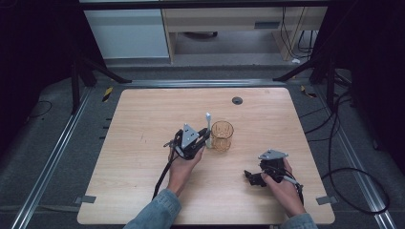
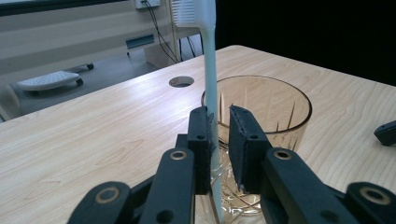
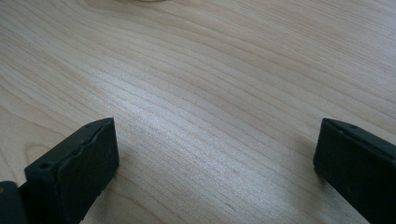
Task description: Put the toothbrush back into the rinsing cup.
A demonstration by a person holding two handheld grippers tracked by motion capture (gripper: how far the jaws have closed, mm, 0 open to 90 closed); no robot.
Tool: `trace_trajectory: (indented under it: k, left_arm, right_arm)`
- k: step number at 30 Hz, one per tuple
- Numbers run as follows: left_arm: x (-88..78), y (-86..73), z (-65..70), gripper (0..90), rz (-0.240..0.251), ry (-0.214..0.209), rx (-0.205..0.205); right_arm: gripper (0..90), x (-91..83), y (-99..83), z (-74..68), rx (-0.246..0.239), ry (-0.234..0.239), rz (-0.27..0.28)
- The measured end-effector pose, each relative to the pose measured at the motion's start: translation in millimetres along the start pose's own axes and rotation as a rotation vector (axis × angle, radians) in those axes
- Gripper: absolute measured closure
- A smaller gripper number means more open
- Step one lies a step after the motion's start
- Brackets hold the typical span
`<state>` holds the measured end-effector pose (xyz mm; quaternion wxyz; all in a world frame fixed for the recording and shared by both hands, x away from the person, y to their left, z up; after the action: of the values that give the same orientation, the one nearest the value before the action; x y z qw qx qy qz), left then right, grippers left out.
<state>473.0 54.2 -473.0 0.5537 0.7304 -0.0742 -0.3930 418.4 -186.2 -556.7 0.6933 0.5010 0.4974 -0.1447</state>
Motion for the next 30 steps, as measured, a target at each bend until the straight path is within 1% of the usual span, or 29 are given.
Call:
trace_trajectory:
  k: [10, 19, 21, 23, 30]
  left_arm:
    - [-1.9, -0.6, 0.8, 75.7, -0.014, -0.007, 0.002]
    - [-5.6, 0.7, 1.0, 73.3, -0.009, -0.008, 0.004]
    - [-6.5, 0.6, 1.5, 70.8, -0.011, -0.008, 0.01]
    - [-7.1, -0.1, 2.5, 70.3, -0.015, -0.009, 0.015]
    - [-11.8, -0.9, 3.2, 62.2, -0.011, -0.001, 0.015]
  right_arm:
    - [0.4, 0.0, 0.0, 0.1, -0.001, -0.001, 0.0]
    - [0.4, 0.0, 0.0, 0.2, -0.001, -0.001, 0.0]
    - [0.4, 0.0, 0.0, 0.0, 0.0, 0.0, 0.0]
    - [0.4, 0.0, 0.0, 0.1, 0.0, -0.001, 0.0]
    - [0.4, 0.0, 0.0, 0.0, 0.001, 0.0, 0.0]
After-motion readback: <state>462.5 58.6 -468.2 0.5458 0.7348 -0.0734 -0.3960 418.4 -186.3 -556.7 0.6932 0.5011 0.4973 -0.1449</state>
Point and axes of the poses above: each handheld gripper's, and its own axes: x roughly forward along the jaws, y roughly out of its top, z roughly to its right, the point moved 6 cm from there along x, roughly forward along the jaws, and after that the axes turned 13 degrees about -z, right-handed, at the moved point
